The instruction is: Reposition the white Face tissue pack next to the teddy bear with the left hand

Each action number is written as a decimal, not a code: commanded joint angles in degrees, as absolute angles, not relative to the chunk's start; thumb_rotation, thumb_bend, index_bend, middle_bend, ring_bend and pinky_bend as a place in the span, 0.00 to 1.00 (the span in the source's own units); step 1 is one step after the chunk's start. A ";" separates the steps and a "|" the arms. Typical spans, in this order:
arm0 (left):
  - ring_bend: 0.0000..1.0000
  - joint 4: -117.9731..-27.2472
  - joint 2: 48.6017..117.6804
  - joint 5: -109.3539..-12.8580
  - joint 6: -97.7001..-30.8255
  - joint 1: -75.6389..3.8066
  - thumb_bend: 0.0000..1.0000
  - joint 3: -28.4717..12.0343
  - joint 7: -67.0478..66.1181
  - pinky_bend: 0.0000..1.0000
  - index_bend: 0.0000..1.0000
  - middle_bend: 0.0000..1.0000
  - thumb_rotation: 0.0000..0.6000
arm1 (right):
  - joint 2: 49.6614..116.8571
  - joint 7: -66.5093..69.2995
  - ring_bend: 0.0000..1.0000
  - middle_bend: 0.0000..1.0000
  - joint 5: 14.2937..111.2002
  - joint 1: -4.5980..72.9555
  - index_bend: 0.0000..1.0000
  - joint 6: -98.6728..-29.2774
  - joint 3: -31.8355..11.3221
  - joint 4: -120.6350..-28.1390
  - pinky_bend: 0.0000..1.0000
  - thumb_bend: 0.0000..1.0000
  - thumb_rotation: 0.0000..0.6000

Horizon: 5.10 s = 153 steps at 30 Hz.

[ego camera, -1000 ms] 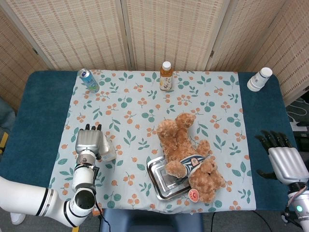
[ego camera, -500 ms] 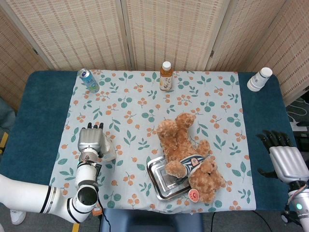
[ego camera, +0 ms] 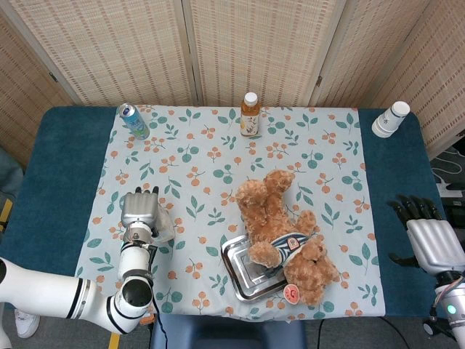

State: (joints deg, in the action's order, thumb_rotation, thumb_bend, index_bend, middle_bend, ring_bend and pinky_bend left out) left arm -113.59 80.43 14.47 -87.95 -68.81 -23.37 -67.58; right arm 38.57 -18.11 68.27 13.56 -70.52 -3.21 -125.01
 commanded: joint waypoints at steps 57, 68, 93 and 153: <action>0.43 -82.33 95.80 -67.76 -79.22 -33.86 0.18 -10.26 20.74 0.48 0.47 0.59 1.00 | 40.95 -22.28 0.00 0.05 66.90 14.23 0.13 -70.48 -2.37 -124.37 0.00 0.12 1.00; 0.41 -70.46 102.15 -70.69 -75.38 -33.02 0.18 -11.65 27.32 0.47 0.46 0.58 1.00 | 41.59 -23.29 0.00 0.05 66.43 14.38 0.13 -70.72 -2.23 -124.19 0.00 0.12 1.00; 0.39 -54.53 113.76 -73.56 -71.10 -34.22 0.18 -14.92 33.65 0.46 0.45 0.56 1.00 | 41.74 -22.42 0.00 0.05 66.24 14.13 0.13 -71.21 -2.17 -123.43 0.00 0.12 1.00; 0.00 -53.81 106.42 -77.62 -66.22 -32.68 0.10 -14.14 38.90 0.11 0.00 0.01 1.00 | 43.66 -24.36 0.00 0.04 67.14 14.67 0.16 -71.22 -1.53 -123.38 0.00 0.12 1.00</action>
State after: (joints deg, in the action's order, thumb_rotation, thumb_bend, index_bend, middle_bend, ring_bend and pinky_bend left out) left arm -51.28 108.40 -77.48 -65.84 -33.12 -14.00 39.99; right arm 43.68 -24.46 67.03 14.70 -71.20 -1.55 -123.31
